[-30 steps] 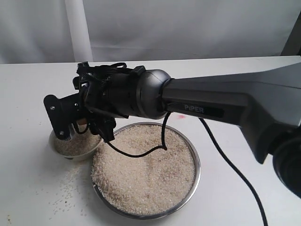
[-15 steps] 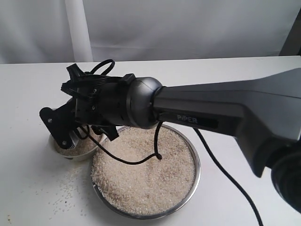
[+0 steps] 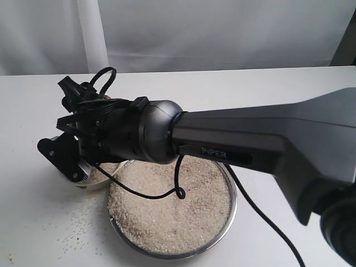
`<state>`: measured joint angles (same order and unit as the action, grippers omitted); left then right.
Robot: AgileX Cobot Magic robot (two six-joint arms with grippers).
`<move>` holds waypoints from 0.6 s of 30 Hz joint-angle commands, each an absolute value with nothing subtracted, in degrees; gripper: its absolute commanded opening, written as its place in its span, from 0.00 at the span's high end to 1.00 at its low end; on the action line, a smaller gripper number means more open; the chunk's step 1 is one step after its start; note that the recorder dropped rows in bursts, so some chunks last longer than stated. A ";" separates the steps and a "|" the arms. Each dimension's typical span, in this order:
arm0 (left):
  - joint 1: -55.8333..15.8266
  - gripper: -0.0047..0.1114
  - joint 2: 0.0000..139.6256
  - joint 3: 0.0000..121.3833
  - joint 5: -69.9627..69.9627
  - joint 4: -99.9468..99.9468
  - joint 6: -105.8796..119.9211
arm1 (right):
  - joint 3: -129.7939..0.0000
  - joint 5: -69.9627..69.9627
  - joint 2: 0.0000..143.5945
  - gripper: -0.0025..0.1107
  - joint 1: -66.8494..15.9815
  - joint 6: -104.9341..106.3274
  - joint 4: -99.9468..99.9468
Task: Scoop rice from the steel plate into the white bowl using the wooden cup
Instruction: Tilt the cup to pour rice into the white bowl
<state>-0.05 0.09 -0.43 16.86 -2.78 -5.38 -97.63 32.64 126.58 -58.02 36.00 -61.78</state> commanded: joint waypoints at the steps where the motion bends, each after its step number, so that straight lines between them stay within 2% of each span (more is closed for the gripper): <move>1: -0.26 0.96 0.00 0.00 16.30 -2.52 -5.52 | -98.08 33.59 126.39 0.98 -58.76 36.21 -67.42; 18: -0.26 0.96 0.00 0.00 16.30 -2.52 -5.52 | -98.08 35.34 126.39 0.98 -58.89 34.35 -68.50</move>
<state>-0.05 0.09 -0.43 16.86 -2.78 -5.38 -97.63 33.82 126.58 -58.79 35.82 -68.46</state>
